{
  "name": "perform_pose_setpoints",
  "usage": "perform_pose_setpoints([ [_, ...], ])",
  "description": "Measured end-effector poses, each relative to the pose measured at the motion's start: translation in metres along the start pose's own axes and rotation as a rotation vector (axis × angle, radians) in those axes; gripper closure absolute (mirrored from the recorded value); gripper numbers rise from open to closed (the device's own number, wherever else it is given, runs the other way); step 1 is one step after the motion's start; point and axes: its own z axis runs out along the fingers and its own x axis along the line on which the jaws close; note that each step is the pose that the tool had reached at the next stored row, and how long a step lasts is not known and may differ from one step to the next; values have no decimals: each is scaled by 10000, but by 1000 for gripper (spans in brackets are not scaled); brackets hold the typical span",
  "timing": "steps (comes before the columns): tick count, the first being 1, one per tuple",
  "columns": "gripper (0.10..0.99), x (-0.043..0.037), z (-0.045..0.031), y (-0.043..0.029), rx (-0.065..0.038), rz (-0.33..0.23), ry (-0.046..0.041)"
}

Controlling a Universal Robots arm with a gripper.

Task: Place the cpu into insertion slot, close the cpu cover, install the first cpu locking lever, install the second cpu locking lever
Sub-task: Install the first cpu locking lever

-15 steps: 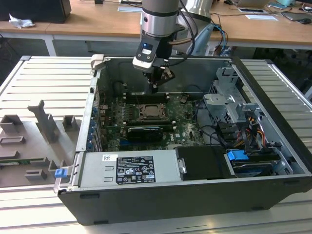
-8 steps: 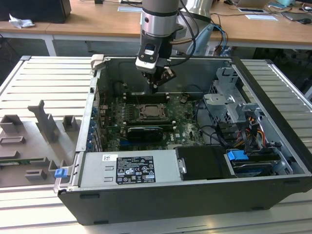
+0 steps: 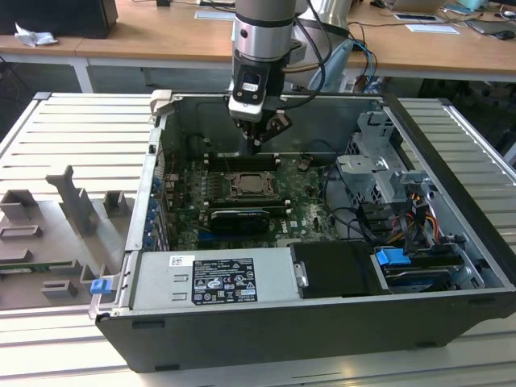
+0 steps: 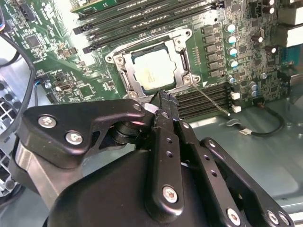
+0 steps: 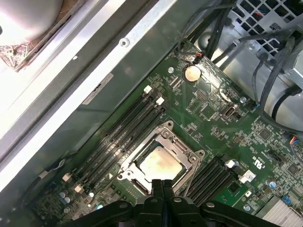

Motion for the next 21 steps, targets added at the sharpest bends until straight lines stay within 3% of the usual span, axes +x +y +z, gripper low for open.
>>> perform_pose_setpoints([
  [21,980,0,0,0,19,-2133,12],
])
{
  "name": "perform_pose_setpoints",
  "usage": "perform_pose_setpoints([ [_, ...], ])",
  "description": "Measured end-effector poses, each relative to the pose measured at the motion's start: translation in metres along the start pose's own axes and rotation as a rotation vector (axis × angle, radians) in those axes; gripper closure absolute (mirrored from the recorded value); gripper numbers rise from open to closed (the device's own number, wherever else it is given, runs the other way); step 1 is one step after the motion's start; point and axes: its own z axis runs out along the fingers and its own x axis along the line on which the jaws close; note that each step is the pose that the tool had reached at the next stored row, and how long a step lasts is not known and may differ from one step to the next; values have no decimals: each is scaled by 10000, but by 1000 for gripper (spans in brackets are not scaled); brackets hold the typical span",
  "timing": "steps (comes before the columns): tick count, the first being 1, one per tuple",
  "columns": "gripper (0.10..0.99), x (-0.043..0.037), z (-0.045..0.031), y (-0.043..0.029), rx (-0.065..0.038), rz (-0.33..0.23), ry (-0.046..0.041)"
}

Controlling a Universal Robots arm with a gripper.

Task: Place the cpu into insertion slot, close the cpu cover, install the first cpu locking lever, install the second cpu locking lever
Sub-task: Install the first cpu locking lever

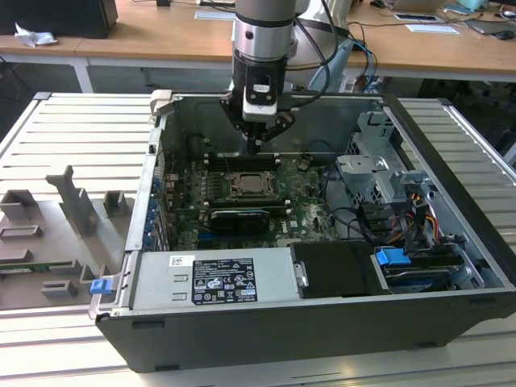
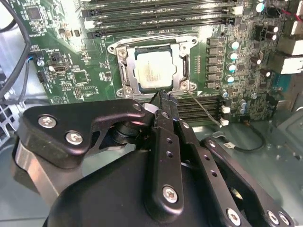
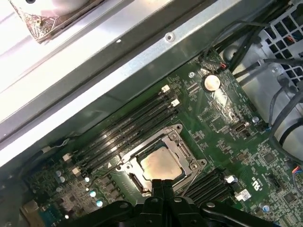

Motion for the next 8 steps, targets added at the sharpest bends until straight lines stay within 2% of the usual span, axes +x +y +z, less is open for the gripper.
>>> perform_pose_setpoints([
  [5,980,0,0,0,5,-482,3],
  [8,980,0,0,0,10,-965,5],
])
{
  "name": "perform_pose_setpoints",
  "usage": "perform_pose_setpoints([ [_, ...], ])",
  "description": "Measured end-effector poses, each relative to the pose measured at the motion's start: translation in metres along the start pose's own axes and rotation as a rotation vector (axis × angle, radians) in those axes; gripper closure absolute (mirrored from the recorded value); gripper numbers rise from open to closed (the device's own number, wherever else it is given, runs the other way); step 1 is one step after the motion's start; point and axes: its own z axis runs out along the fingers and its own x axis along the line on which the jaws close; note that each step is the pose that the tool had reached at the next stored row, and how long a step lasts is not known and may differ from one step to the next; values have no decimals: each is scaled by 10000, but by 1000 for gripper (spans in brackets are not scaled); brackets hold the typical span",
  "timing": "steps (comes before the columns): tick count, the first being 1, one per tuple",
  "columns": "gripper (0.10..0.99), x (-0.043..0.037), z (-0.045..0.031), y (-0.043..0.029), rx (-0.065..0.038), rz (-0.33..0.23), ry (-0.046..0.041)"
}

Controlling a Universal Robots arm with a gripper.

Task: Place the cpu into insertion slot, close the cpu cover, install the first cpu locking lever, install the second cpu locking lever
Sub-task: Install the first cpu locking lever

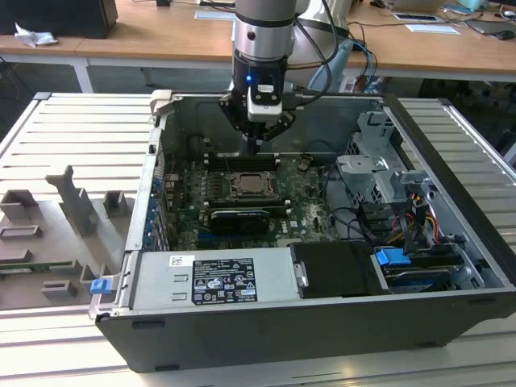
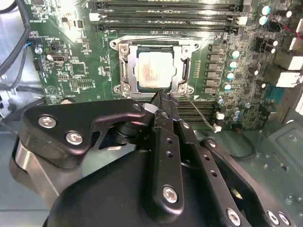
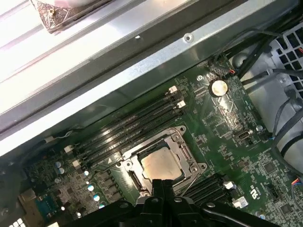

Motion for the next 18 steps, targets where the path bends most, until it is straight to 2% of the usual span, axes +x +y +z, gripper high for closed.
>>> perform_pose_setpoints([
  [1,980,0,1,0,3,-372,2],
  [4,980,0,3,0,17,-2266,7],
  [6,980,0,4,0,24,-3118,11],
  [11,980,0,4,0,30,-3929,15],
  [18,980,0,6,0,45,-5713,24],
])
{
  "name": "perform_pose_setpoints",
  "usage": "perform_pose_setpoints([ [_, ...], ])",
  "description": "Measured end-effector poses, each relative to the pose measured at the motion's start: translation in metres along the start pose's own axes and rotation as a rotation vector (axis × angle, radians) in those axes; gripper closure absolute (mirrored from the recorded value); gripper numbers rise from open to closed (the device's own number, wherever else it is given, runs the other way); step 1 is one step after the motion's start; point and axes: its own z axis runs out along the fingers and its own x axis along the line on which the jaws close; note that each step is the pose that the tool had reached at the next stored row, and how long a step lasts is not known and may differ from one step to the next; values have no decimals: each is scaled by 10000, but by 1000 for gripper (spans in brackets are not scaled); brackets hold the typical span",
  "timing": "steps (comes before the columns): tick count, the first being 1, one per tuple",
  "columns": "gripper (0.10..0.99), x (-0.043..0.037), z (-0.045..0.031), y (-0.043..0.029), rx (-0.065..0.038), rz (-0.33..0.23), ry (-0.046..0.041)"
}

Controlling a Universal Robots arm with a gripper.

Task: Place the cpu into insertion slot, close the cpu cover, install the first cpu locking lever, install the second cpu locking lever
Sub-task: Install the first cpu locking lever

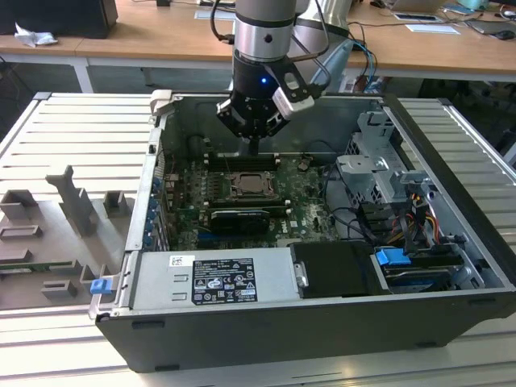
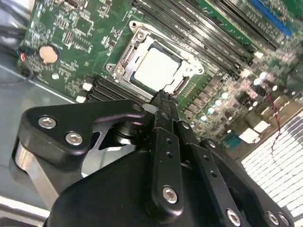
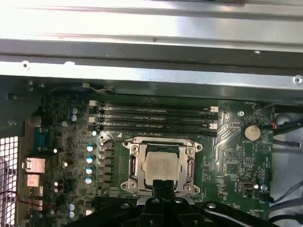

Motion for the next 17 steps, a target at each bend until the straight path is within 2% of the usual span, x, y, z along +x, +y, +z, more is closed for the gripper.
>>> perform_pose_setpoints([
  [6,980,0,1,0,8,-1085,7],
  [8,980,0,2,0,15,-1814,11],
  [11,980,0,2,0,19,-2336,14],
  [14,980,6,3,1,26,-2541,-16],
  [17,980,61,3,2,40,-2556,-86],
])
